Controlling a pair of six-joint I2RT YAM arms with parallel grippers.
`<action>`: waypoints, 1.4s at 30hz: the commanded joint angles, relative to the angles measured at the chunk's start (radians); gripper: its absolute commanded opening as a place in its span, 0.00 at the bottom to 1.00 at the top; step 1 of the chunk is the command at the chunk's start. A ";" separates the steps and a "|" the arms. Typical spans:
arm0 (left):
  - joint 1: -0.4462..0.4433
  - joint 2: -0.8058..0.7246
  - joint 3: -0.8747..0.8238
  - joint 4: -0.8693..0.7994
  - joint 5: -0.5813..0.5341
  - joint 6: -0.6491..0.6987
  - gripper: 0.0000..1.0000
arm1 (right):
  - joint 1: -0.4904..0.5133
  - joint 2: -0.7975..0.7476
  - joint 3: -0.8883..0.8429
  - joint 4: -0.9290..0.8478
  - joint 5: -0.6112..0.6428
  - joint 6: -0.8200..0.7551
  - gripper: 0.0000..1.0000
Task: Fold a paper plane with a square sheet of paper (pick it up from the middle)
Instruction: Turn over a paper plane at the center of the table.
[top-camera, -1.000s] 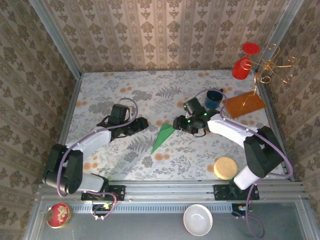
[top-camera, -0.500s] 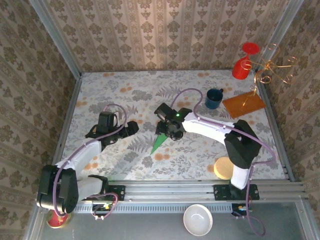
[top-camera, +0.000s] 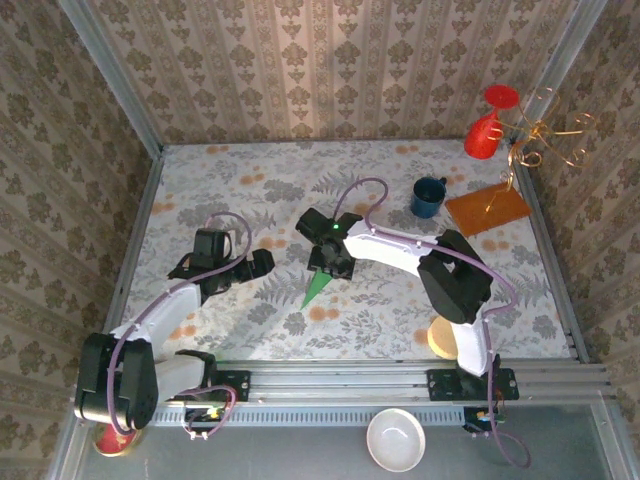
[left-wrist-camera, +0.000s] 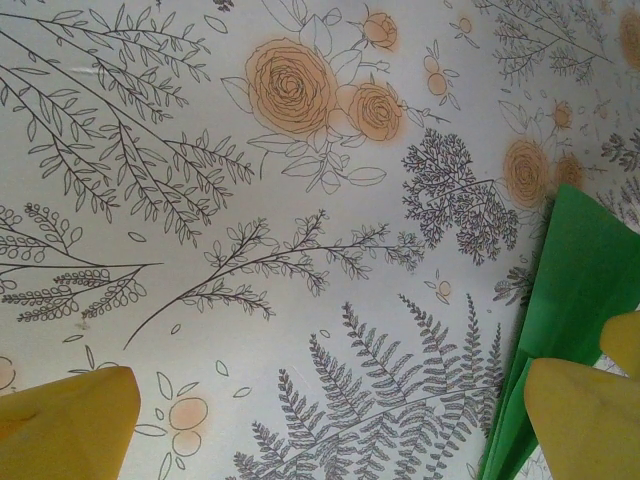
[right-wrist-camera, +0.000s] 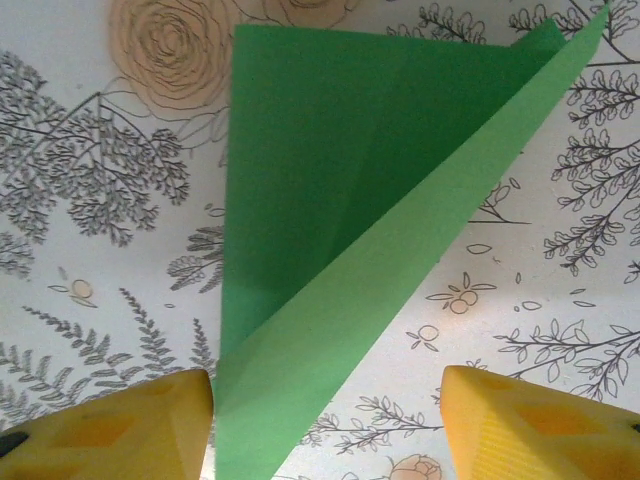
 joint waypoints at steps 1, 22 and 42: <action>0.006 -0.008 -0.007 -0.024 0.006 0.026 1.00 | 0.008 0.014 0.018 -0.057 0.044 0.040 0.62; 0.006 0.015 -0.007 -0.018 0.014 0.022 1.00 | 0.008 -0.026 -0.013 -0.055 0.050 0.081 0.39; 0.051 -0.002 -0.028 0.005 0.034 -0.057 1.00 | 0.002 -0.135 -0.038 -0.025 0.105 0.037 0.00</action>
